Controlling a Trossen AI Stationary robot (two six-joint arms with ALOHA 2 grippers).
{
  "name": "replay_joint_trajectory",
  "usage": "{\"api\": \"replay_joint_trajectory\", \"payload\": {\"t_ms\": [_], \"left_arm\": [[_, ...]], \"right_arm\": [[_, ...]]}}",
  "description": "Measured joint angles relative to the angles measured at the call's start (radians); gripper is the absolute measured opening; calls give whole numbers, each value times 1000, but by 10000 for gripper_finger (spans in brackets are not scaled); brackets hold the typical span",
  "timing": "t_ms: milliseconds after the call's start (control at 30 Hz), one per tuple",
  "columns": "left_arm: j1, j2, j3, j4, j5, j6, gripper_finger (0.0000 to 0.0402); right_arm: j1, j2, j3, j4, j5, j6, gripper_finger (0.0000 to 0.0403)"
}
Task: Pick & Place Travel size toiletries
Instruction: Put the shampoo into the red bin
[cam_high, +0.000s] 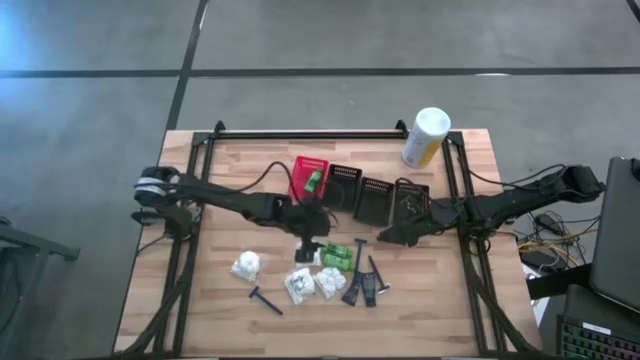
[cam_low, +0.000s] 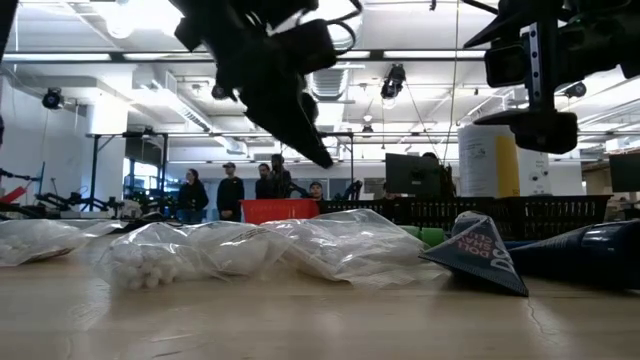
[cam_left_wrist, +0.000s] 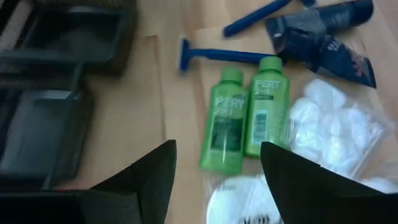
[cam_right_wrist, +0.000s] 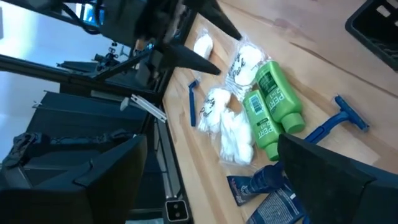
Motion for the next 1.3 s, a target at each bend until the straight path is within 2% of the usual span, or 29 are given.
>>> {"api": "replay_joint_trajectory", "payload": {"t_ms": [467,767,1033,1300], "left_arm": [[0,231,117,-22,32,61,236],[0,251,102,-50,43,45,232],[-1,253,98,-28,43,45,179],[-4,250,98,-25,35,4,177]], "right_arm": [[11,0,0,-4,2,3,342],[11,-1,0,-23,3,0,336],[11,-1,0,-23,6,-4,352],[11,-1,0,-23,26,-9,341]]}}
